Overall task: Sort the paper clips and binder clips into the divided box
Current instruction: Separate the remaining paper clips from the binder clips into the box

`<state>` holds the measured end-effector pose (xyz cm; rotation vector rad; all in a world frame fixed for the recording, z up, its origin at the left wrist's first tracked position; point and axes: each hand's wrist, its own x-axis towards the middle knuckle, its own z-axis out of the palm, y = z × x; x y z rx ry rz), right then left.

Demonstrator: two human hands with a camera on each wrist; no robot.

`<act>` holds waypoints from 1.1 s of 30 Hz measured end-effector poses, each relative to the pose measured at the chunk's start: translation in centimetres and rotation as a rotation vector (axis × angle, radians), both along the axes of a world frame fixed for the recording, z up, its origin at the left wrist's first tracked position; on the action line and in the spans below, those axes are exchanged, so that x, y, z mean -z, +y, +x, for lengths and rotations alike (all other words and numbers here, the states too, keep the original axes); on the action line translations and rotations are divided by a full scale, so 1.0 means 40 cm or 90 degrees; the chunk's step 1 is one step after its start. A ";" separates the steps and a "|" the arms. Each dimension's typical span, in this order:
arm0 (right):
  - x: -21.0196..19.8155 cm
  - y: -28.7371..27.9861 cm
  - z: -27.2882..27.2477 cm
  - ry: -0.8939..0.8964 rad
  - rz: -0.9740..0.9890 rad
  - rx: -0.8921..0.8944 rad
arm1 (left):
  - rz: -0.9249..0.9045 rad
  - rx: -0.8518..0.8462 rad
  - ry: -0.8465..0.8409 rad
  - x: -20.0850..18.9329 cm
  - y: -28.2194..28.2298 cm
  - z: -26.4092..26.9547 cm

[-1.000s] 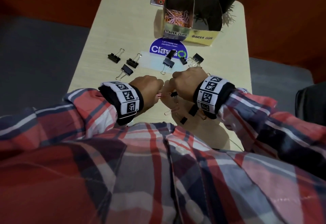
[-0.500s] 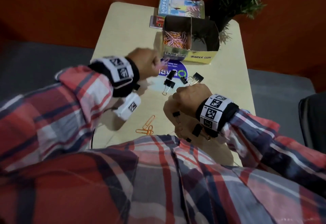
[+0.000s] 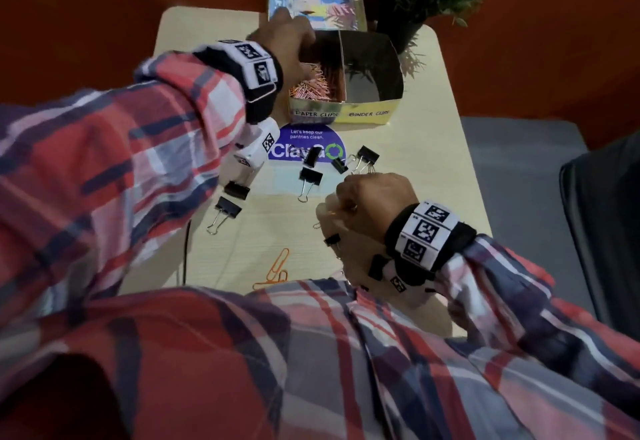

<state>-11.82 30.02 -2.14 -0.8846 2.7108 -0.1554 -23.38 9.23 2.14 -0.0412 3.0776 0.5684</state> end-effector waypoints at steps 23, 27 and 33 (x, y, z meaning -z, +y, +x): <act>-0.190 -0.220 -0.352 0.155 -0.123 0.064 | -0.065 0.244 -0.248 0.121 0.038 0.542; -0.147 -0.262 -0.369 0.170 0.035 -0.026 | -0.049 0.234 -0.237 0.120 0.030 0.543; -0.119 -0.220 -0.356 0.161 -0.002 0.008 | -0.057 0.203 -0.316 0.123 0.041 0.559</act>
